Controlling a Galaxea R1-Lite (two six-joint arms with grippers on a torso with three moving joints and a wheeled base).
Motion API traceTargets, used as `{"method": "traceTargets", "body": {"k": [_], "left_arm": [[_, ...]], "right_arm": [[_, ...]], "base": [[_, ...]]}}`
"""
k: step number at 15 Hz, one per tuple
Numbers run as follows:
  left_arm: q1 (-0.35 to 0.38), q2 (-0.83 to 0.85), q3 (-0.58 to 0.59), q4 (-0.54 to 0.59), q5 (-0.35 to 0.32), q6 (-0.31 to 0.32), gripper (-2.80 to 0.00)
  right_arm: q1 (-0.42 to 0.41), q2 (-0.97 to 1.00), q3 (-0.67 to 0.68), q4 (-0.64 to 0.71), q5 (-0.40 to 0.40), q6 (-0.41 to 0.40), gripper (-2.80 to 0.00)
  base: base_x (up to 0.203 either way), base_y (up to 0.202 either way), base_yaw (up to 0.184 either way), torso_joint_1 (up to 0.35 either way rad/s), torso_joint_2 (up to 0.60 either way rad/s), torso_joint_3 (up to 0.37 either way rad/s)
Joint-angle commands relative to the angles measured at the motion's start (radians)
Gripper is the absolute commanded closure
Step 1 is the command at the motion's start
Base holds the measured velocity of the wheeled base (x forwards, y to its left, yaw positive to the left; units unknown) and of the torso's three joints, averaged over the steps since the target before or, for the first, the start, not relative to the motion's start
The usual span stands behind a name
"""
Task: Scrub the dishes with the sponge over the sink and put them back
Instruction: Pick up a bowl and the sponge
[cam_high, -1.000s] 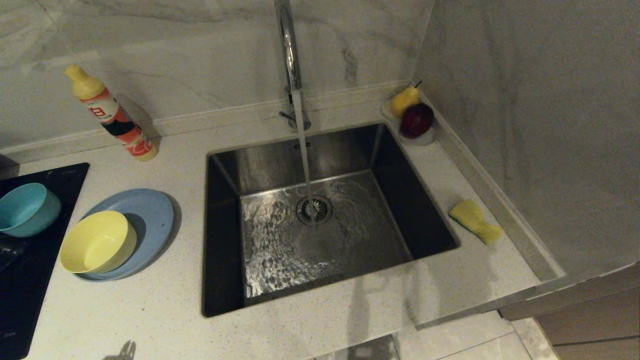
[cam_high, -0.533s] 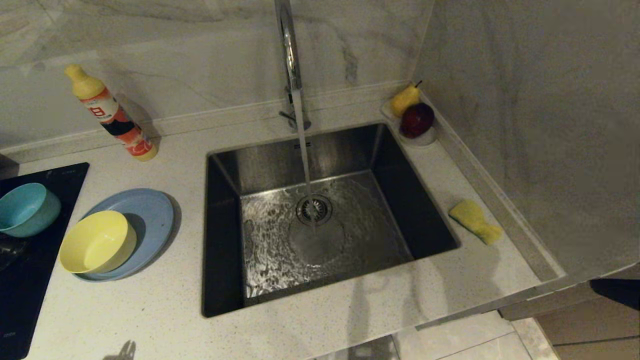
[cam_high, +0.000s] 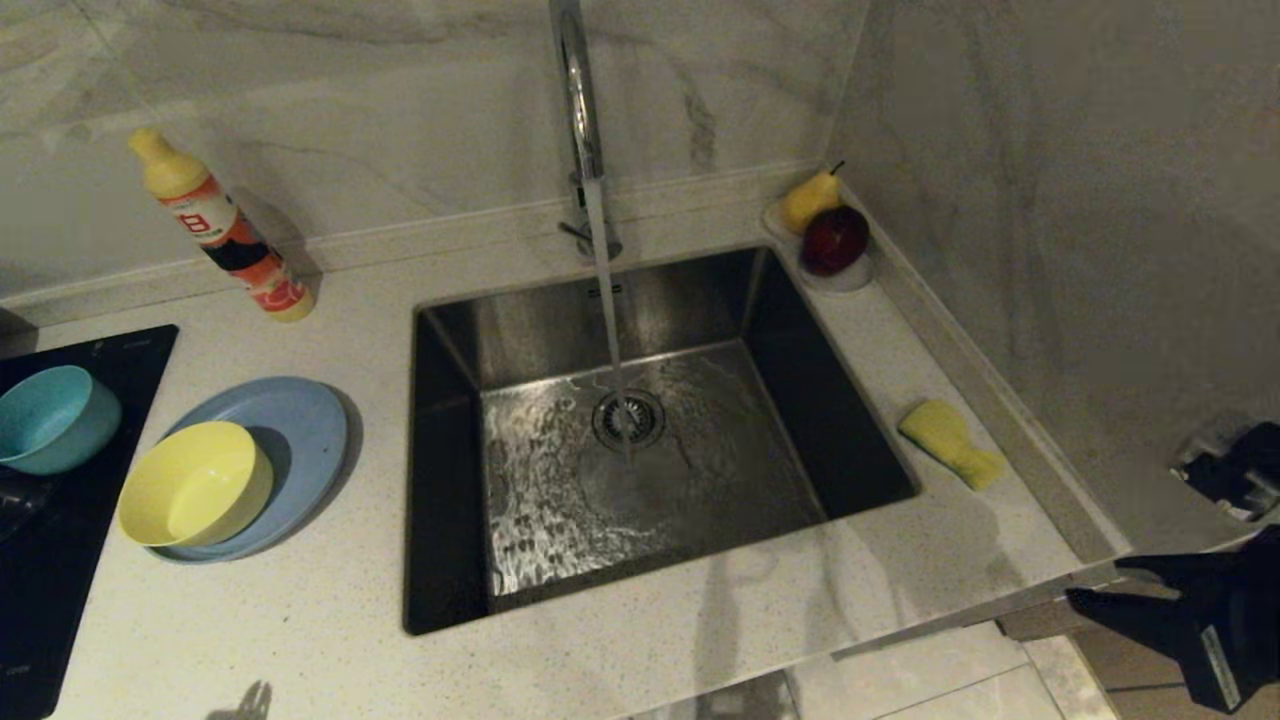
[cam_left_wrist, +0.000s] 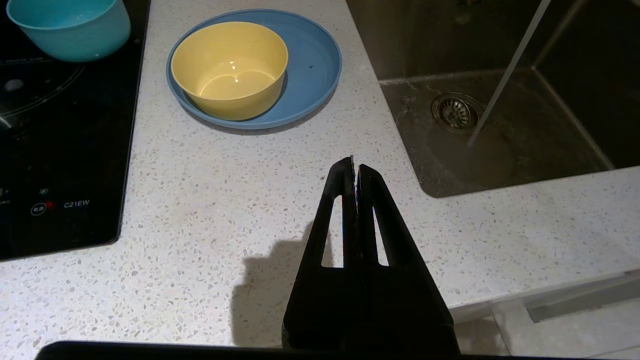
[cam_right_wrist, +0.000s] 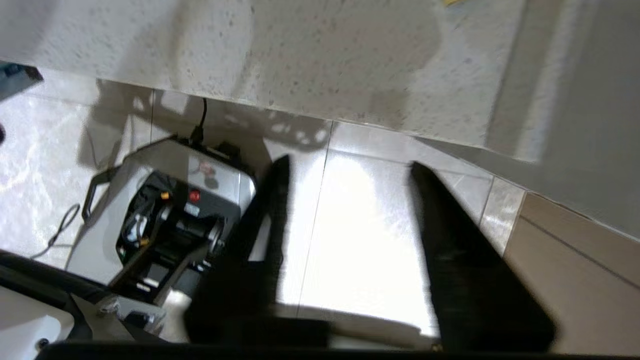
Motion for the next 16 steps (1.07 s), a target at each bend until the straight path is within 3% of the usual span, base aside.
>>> {"method": "traceTargets", "body": {"k": [1, 11, 16], "left_arm": [[0.000, 0.002, 0.040, -0.001, 0.001, -0.001, 0.00], [0.000, 0.002, 0.040, -0.001, 0.001, -0.001, 0.00], [0.000, 0.002, 0.040, -0.001, 0.001, -0.001, 0.00]], "right_arm": [[0.004, 0.051, 0.009, -0.006, -0.002, -0.001, -2.80], [0.003, 0.280, 0.040, -0.195, -0.016, -0.021, -2.80], [-0.033, 0.348, 0.032, -0.294, -0.029, -0.102, -2.80]], "base": [[0.000, 0.000, 0.000, 0.000, 0.00, 0.000], [0.000, 0.000, 0.000, 0.000, 0.00, 0.000], [0.000, 0.000, 0.000, 0.000, 0.00, 0.000]]}}
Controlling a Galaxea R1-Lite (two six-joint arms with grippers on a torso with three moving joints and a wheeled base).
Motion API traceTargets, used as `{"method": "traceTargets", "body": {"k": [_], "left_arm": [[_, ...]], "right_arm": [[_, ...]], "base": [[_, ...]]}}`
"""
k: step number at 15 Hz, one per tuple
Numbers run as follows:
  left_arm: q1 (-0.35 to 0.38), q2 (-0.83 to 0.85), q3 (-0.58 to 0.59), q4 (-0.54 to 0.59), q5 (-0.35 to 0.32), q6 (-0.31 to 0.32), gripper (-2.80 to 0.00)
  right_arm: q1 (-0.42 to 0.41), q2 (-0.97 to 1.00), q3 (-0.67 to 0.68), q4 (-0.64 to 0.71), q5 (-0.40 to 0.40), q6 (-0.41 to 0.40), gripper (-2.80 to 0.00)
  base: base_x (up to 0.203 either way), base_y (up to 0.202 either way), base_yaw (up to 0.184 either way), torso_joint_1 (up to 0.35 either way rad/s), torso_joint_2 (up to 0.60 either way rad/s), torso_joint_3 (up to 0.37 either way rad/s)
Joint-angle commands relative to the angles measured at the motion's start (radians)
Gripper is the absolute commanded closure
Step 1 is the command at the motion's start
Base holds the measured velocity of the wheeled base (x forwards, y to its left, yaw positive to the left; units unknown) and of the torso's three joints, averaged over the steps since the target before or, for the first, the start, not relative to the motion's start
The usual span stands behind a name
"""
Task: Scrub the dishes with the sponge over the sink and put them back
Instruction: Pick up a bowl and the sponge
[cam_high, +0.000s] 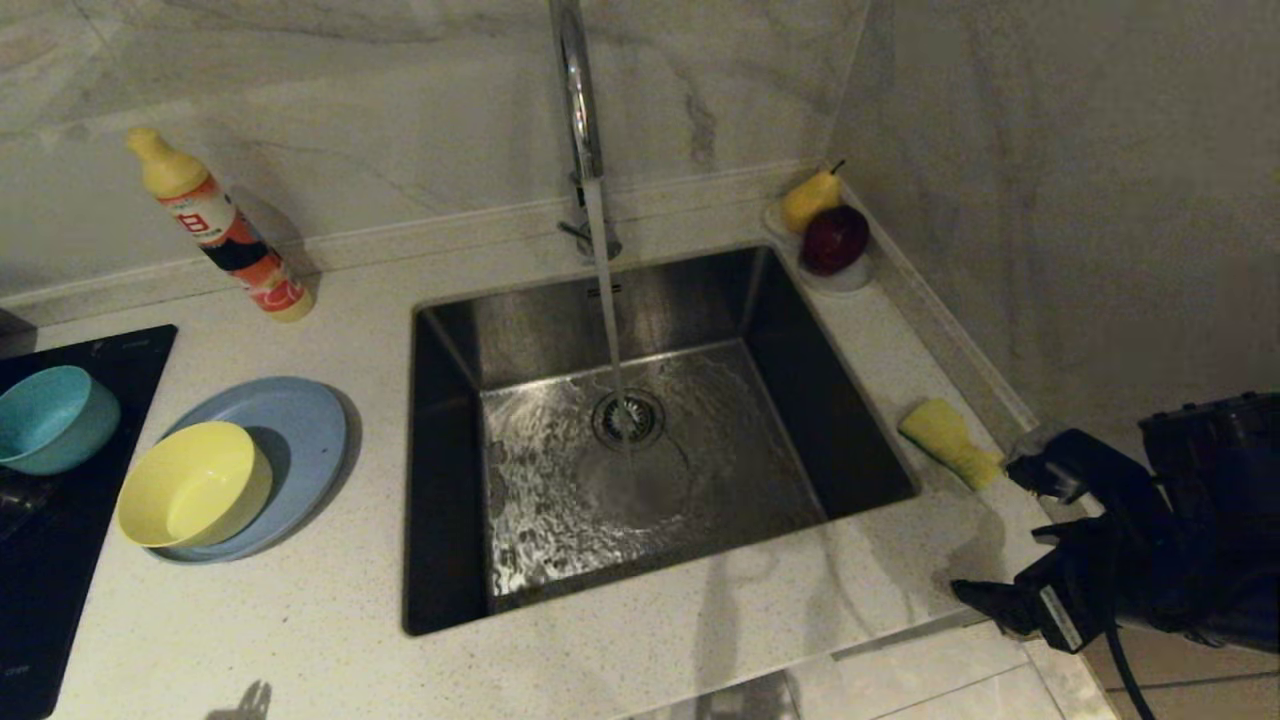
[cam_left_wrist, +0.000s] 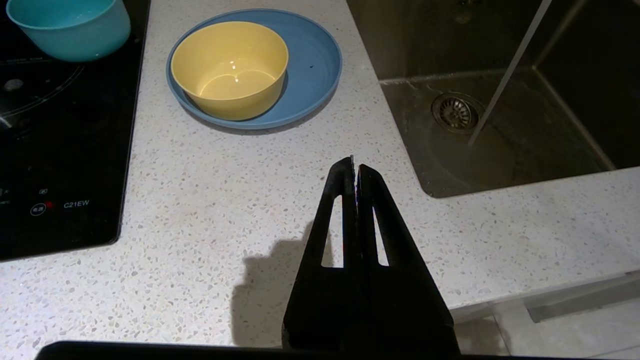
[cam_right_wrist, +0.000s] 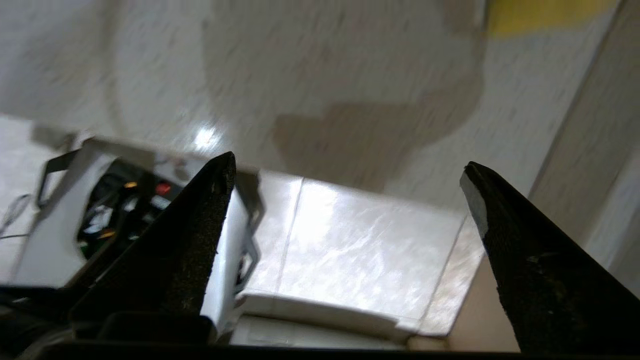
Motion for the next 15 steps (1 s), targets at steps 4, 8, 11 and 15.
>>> {"method": "traceTargets", "body": {"k": [4, 8, 11, 15], "left_arm": [[0.000, 0.002, 0.040, -0.001, 0.001, 0.000, 0.00], [0.000, 0.002, 0.040, -0.001, 0.001, 0.000, 0.00], [0.000, 0.002, 0.040, -0.001, 0.001, 0.000, 0.00], [0.000, 0.002, 0.040, -0.001, 0.001, 0.000, 0.00]], "right_arm": [[-0.081, 0.075, -0.026, -0.046, 0.001, -0.090, -2.80], [-0.096, 0.103, -0.069, -0.047, 0.012, -0.103, -2.80], [-0.096, 0.128, -0.086, -0.048, 0.015, -0.100, -2.80], [-0.096, 0.146, -0.105, -0.048, 0.019, -0.101, -2.80]], "base": [[0.000, 0.000, 0.000, 0.000, 0.00, 0.000], [0.000, 0.000, 0.000, 0.000, 0.00, 0.000], [0.000, 0.000, 0.000, 0.000, 0.00, 0.000], [0.000, 0.000, 0.000, 0.000, 0.00, 0.000]]}}
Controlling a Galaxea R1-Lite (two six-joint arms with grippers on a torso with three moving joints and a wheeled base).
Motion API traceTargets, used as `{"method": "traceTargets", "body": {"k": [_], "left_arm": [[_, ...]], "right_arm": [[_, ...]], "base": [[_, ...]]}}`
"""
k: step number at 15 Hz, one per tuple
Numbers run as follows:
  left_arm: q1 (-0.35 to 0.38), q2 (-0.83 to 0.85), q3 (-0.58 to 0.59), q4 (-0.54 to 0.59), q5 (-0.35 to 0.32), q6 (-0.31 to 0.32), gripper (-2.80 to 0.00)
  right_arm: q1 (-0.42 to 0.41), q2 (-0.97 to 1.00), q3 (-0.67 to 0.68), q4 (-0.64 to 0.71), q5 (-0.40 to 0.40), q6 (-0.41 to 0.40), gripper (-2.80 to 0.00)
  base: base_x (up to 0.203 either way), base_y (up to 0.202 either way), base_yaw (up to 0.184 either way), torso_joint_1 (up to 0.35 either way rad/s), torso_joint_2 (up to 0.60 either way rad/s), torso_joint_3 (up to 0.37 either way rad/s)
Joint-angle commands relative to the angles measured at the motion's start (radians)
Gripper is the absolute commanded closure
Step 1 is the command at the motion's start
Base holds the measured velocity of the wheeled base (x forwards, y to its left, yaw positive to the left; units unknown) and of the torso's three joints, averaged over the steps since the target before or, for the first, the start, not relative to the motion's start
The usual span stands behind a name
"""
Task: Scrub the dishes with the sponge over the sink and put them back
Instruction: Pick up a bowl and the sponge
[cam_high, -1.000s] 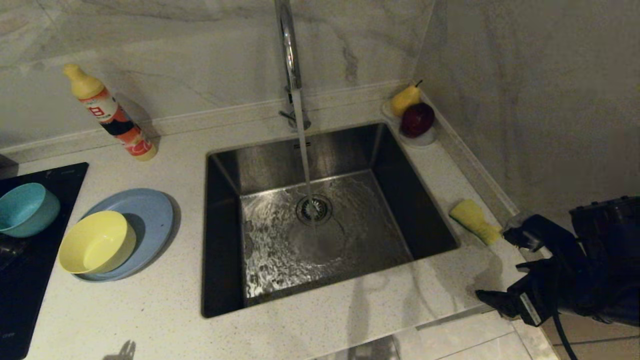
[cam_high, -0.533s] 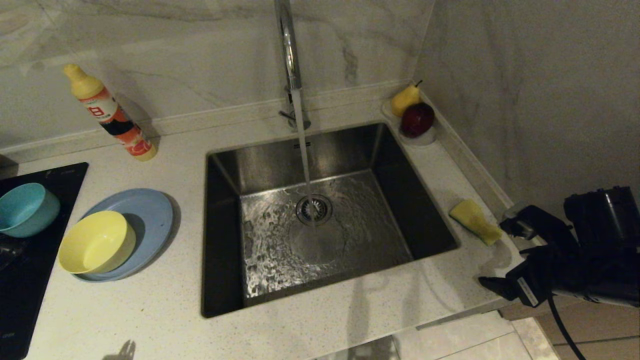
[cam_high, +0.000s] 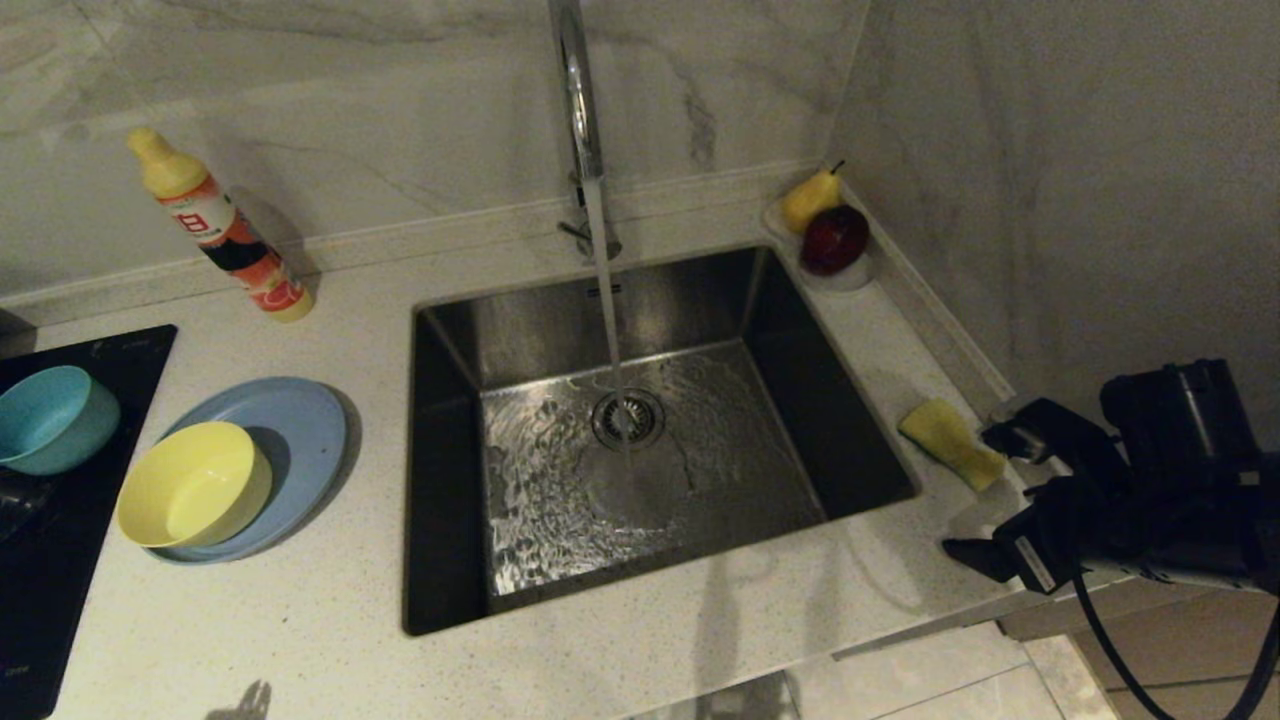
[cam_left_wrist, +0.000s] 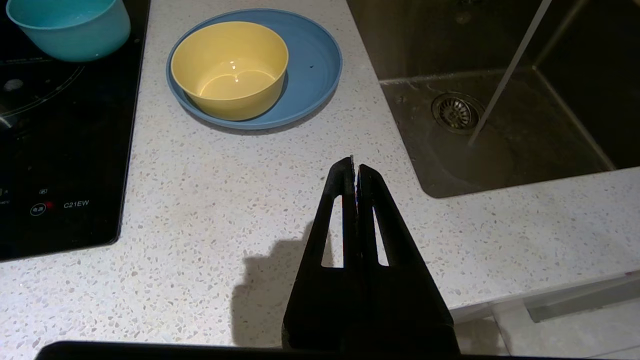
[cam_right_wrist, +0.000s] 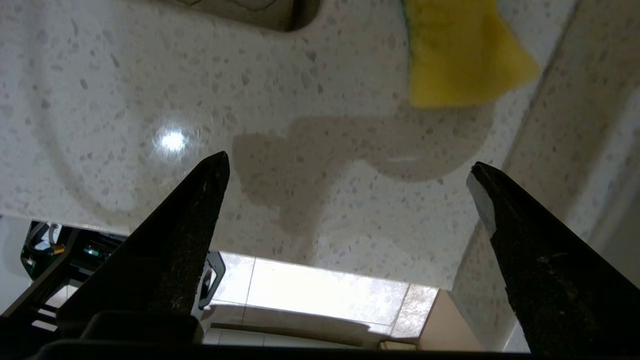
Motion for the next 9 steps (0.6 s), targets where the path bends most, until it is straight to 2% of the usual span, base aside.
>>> {"method": "traceTargets", "body": {"k": [1, 8, 9], "left_arm": [[0.000, 0.002, 0.040, -0.001, 0.001, 0.000, 0.00], [0.000, 0.002, 0.040, -0.001, 0.001, 0.000, 0.00], [0.000, 0.002, 0.040, -0.001, 0.001, 0.000, 0.00]], "right_arm": [[0.002, 0.018, -0.018, -0.001, -0.001, -0.004, -2.80], [-0.006, 0.038, -0.035, -0.001, -0.001, -0.007, -2.80], [-0.014, 0.040, -0.039, -0.001, 0.000, -0.014, 0.00]], "base": [[0.000, 0.000, 0.000, 0.000, 0.00, 0.000], [0.000, 0.000, 0.000, 0.000, 0.00, 0.000], [0.000, 0.000, 0.000, 0.000, 0.00, 0.000]]}}
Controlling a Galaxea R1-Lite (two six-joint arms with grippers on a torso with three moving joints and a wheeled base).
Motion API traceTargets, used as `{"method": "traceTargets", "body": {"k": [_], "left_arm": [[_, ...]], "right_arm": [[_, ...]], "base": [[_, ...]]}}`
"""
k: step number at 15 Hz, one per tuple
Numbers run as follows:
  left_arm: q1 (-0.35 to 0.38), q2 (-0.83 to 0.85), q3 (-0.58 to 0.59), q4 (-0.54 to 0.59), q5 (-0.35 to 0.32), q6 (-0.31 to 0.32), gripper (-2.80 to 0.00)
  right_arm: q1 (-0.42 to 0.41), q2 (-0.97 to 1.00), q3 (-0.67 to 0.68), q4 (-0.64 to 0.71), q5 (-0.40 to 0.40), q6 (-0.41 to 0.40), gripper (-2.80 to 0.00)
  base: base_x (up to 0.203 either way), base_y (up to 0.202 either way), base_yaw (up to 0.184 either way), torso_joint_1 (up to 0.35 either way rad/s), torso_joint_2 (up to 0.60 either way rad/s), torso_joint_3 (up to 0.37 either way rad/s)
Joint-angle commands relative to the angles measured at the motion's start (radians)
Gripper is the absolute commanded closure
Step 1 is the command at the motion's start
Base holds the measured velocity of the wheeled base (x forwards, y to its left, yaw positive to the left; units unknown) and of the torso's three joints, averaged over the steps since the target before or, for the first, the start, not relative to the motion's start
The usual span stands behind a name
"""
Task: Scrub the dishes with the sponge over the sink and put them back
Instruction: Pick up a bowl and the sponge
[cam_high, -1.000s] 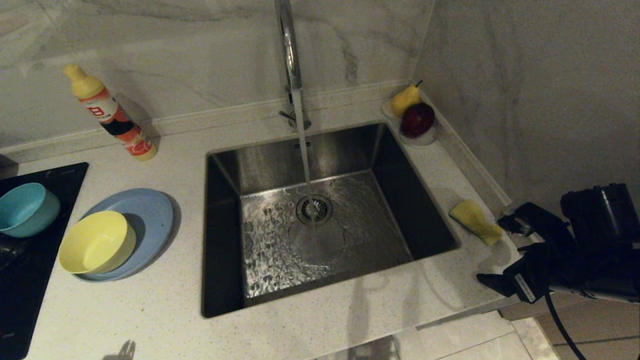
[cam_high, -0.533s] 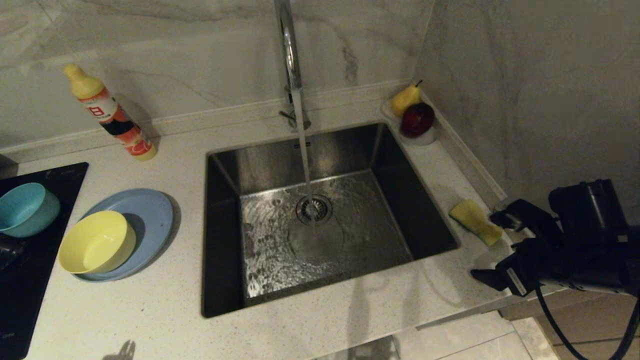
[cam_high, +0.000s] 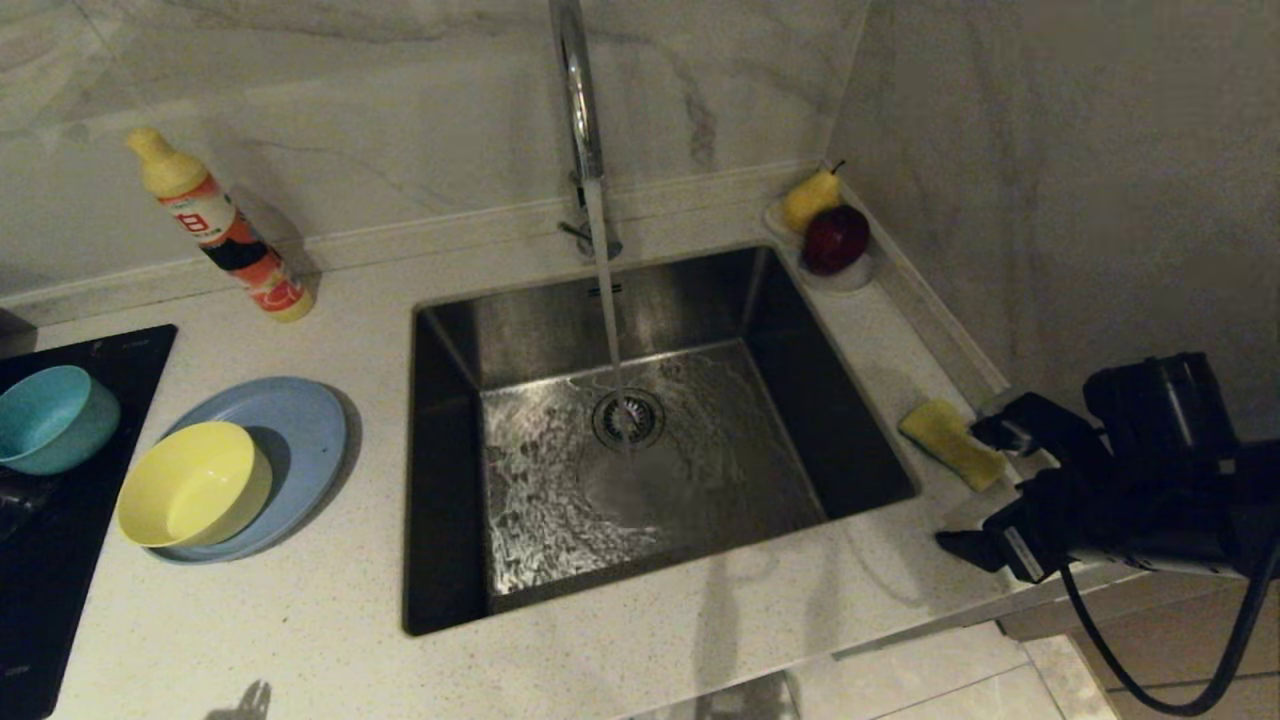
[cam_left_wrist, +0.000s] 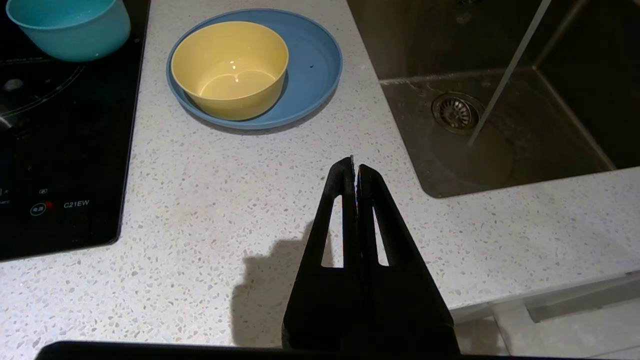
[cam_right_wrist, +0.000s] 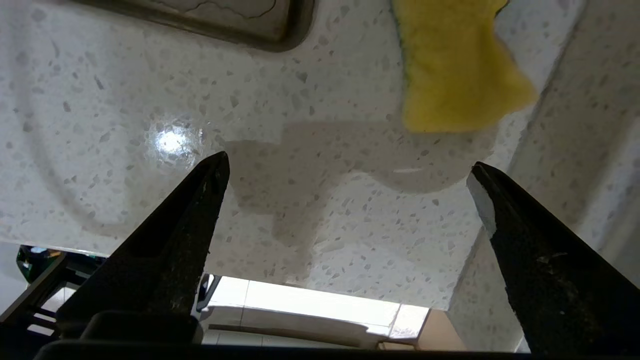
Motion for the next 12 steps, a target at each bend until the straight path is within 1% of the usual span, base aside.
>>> {"method": "traceTargets", "body": {"k": [1, 8, 12], "left_arm": [[0.000, 0.001, 0.040, -0.001, 0.001, 0.000, 0.00], [0.000, 0.001, 0.040, -0.001, 0.001, 0.000, 0.00], [0.000, 0.001, 0.040, -0.001, 0.001, 0.000, 0.00]], "right_arm": [[-0.011, 0.003, -0.009, -0.001, 0.003, -0.009, 0.00], [-0.053, 0.015, -0.020, -0.001, 0.041, -0.013, 0.00], [-0.055, 0.015, -0.020, -0.001, 0.045, -0.013, 0.00]], "base": [[0.000, 0.000, 0.000, 0.000, 0.00, 0.000], [0.000, 0.000, 0.000, 0.000, 0.00, 0.000], [0.000, 0.000, 0.000, 0.000, 0.00, 0.000]]}}
